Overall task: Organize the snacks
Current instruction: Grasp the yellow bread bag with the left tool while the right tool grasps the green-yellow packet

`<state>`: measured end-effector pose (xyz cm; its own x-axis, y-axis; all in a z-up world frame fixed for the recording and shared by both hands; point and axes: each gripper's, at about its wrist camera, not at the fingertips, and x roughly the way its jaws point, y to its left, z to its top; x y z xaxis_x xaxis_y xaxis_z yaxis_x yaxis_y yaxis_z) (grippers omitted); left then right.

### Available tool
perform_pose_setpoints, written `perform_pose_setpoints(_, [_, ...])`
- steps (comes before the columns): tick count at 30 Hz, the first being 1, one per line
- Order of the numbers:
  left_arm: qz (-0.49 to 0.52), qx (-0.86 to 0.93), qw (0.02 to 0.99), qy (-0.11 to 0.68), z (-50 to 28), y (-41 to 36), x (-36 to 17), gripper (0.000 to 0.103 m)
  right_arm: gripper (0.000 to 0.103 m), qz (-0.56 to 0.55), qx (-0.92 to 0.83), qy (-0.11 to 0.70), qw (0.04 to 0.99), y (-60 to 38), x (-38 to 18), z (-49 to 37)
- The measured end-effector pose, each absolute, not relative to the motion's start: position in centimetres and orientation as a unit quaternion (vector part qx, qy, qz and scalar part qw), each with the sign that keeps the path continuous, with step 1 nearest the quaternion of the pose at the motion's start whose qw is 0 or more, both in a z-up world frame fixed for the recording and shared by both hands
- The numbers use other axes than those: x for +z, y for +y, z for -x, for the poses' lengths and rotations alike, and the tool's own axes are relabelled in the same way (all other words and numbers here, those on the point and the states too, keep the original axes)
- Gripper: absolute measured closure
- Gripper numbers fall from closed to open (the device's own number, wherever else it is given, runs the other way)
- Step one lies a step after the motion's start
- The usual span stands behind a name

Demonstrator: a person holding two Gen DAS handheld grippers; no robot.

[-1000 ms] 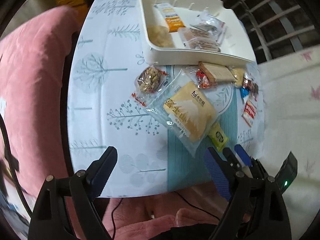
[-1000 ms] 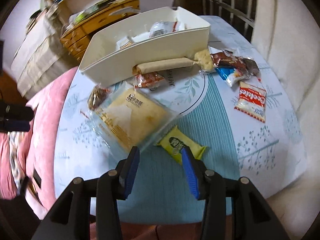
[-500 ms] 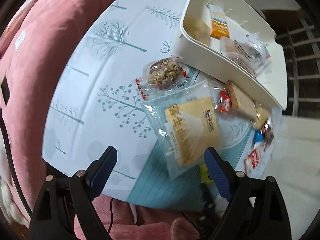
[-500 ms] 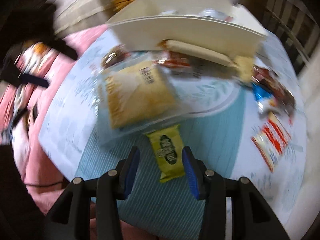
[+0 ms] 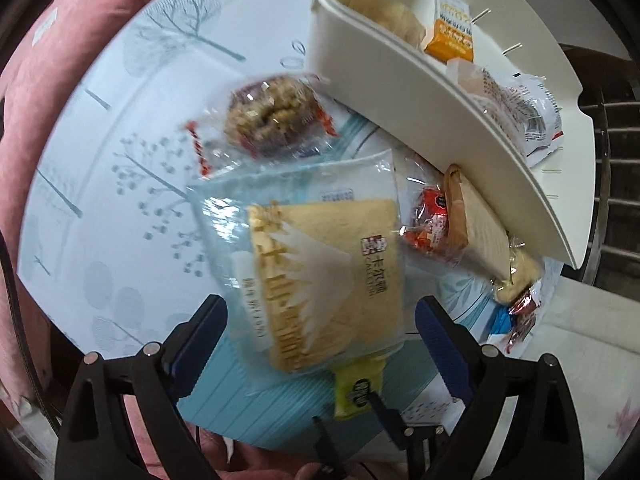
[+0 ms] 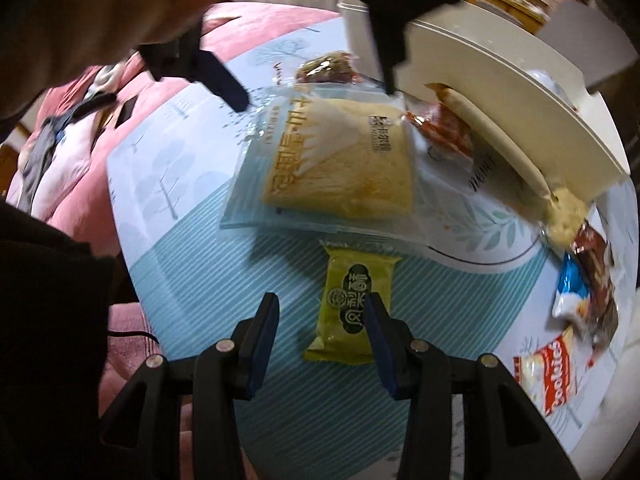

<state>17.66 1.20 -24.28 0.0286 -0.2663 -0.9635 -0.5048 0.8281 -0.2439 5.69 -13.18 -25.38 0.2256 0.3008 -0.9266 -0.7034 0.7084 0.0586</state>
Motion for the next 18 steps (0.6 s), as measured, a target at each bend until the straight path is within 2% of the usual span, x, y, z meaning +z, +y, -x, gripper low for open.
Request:
perform_pose_setpoints(9, [0.274, 0.115, 0.651, 0.699, -19.0, -0.9, -26.9, 0.001, 0.059, 0.209, 0.327, 0.53, 0.754, -14.8, -25.6, -6.5])
perform_pose_setpoints(18, [0.238, 0.147, 0.648, 0.708, -20.2, -2.4, -29.0, 0.0, 0.059, 0.209, 0.33, 0.541, 0.745, -15.9, -26.1, -6.6])
